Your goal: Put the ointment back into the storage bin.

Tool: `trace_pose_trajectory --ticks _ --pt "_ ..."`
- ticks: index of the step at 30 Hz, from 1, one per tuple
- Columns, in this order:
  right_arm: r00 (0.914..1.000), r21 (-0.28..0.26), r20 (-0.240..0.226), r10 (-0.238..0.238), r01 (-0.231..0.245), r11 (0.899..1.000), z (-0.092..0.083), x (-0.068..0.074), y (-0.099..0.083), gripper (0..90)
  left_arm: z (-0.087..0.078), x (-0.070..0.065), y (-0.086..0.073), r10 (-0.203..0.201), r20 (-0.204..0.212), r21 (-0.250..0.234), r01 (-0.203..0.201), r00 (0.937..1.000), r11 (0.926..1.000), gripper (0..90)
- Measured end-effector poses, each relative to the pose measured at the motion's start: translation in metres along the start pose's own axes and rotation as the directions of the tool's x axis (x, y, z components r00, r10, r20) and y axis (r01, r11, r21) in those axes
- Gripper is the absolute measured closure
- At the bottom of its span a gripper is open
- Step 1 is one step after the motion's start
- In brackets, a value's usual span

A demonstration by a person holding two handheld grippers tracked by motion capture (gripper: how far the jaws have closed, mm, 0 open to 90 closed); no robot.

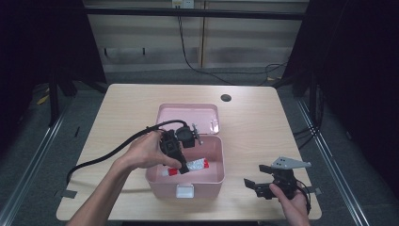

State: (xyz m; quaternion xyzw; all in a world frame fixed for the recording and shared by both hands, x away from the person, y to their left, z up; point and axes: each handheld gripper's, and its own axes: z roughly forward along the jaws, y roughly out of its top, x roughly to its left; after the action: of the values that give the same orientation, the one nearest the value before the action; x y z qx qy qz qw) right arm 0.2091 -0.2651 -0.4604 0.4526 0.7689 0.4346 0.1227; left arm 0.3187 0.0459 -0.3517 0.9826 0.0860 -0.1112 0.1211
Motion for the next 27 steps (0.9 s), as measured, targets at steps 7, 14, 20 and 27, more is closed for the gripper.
trace_pose_trajectory --ticks 7,14,20,27 --pt "1.0000 0.003 0.002 0.002 -0.002 1.000 0.000 0.000 0.000 13.7 0.014 0.002 0.003 0.013 0.018 0.033 -0.014 0.9998 0.9994 70.6" --pt "1.0000 0.004 0.004 0.004 -0.004 1.000 0.000 0.000 0.000 13.7 0.022 0.003 0.005 0.005 0.028 0.021 -0.006 0.9996 0.9998 70.6" --pt "0.9999 0.008 0.010 0.009 -0.009 1.000 0.000 0.000 0.000 13.7 0.030 0.004 0.006 0.012 0.040 0.043 -0.013 0.9991 0.9990 70.6" --pt "0.9999 0.011 0.012 0.010 -0.010 1.000 0.000 0.000 -0.001 13.7 0.041 0.006 0.009 0.009 0.060 0.065 -0.013 0.9982 0.9978 70.6"
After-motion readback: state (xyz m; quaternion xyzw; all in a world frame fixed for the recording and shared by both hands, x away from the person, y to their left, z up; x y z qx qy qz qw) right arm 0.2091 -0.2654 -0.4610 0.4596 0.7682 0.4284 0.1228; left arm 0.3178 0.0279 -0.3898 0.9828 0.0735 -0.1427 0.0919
